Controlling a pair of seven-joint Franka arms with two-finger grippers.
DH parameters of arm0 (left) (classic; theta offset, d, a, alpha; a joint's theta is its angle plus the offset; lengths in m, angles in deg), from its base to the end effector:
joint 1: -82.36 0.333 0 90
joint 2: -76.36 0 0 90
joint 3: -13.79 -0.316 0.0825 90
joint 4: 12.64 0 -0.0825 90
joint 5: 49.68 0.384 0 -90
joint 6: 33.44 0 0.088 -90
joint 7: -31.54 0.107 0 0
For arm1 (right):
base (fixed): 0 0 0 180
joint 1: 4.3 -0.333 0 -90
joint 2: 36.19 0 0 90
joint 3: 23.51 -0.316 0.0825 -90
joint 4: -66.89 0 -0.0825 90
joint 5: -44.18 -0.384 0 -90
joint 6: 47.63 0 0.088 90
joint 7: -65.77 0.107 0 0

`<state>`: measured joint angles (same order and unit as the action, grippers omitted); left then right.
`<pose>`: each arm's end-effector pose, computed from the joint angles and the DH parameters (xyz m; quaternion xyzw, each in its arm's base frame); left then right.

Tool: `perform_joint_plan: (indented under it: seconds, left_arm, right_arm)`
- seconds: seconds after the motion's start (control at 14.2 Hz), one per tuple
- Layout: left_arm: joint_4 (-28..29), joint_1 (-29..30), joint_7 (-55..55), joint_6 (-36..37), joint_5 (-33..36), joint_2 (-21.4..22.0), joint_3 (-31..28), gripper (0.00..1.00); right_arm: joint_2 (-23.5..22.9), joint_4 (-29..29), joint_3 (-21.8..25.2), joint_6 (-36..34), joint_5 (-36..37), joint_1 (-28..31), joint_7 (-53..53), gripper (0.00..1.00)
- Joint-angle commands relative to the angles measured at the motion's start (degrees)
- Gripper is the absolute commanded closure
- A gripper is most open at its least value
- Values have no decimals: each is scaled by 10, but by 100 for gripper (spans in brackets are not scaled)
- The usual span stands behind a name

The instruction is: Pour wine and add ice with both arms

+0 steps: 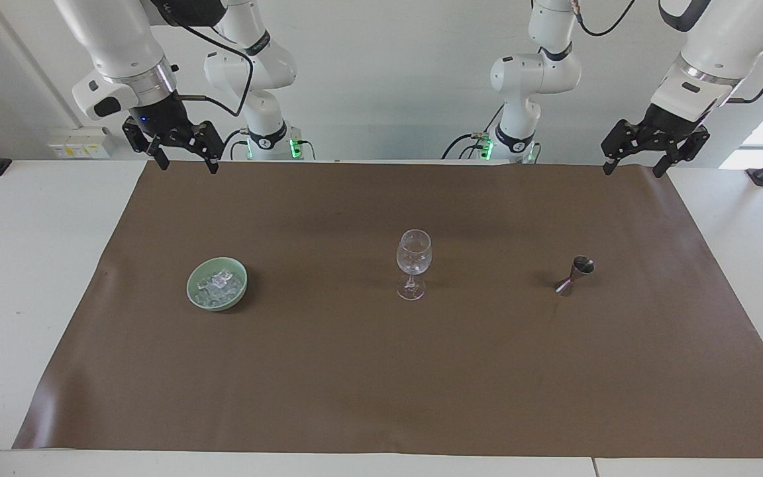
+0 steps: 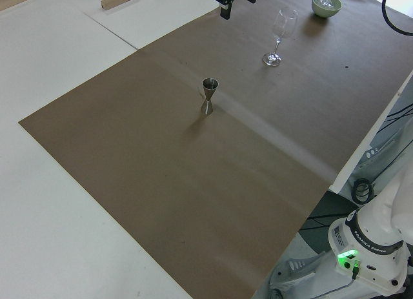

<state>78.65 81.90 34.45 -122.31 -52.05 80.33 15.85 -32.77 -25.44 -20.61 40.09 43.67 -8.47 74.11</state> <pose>0.5303 -0.0286 0.6498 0.9986 -0.0480 0.0136 0.0194 0.5315 0.0119 0.6343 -0.9980 0.0615 0.0109 0.0051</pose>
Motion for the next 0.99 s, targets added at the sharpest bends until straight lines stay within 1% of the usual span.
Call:
perform_joint_plan:
  seconds: [0.0,0.21,0.49,0.71,0.92]
  left_arm:
    - [6,-2,3,-7,6,6,0,0]
    - [6,-3,8,-9,7,6,0,0]
    - [23,-6,6,-9,7,13,7,0]
    - [37,-22,8,-16,7,17,6,0]
    - [40,-20,7,-17,7,20,5,0]
  right_arm:
    - [5,-1,-3,-8,4,3,-15,0]
    - [5,-1,-3,-8,4,3,-15,0]
    - [5,-1,-3,-8,4,3,-15,0]
    - [5,-1,-3,-8,4,3,-15,0]
    - [5,-1,-3,-8,4,3,-15,0]
